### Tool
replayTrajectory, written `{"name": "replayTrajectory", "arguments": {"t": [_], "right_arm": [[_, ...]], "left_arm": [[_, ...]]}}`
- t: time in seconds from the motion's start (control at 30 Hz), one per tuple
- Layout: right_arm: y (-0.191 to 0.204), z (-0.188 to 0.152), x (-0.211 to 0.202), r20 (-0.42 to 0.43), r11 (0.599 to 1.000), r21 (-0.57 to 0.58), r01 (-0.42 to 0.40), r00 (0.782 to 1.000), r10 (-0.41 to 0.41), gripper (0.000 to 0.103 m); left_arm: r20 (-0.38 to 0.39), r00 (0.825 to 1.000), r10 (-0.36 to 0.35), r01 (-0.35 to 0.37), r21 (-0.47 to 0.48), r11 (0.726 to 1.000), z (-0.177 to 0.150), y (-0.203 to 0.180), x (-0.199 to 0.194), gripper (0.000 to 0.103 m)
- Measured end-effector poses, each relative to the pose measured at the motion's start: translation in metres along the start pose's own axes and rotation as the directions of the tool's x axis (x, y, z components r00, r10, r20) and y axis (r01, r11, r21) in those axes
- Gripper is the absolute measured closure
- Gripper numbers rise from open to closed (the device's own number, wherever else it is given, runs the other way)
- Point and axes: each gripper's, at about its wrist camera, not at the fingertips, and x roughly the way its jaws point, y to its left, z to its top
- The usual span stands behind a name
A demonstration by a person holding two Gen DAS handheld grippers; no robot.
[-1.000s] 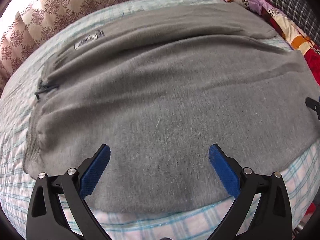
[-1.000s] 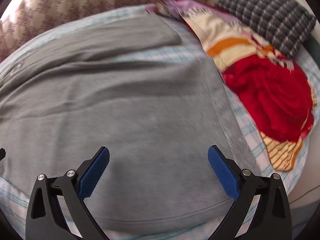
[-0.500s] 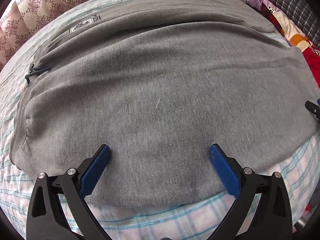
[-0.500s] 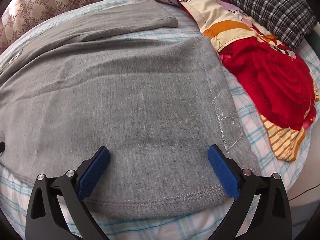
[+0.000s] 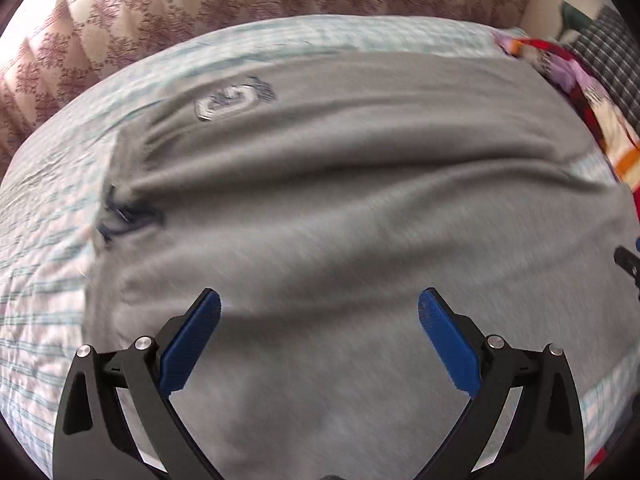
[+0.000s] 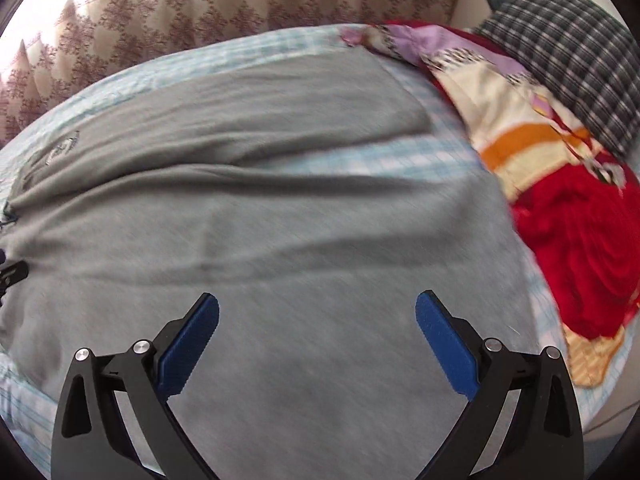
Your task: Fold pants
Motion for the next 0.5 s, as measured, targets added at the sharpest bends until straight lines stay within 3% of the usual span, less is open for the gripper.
{"name": "replayTrajectory", "arguments": {"t": [0.5], "right_arm": [[0.080,0.056,0.031,0.005,0.990,-0.086,-0.111,0.994,0.112,0.005]], "left_arm": [[0.006,0.996,0.087,-0.087,-0.039,0.995,0.069,0.068,0.038,0.003]]}}
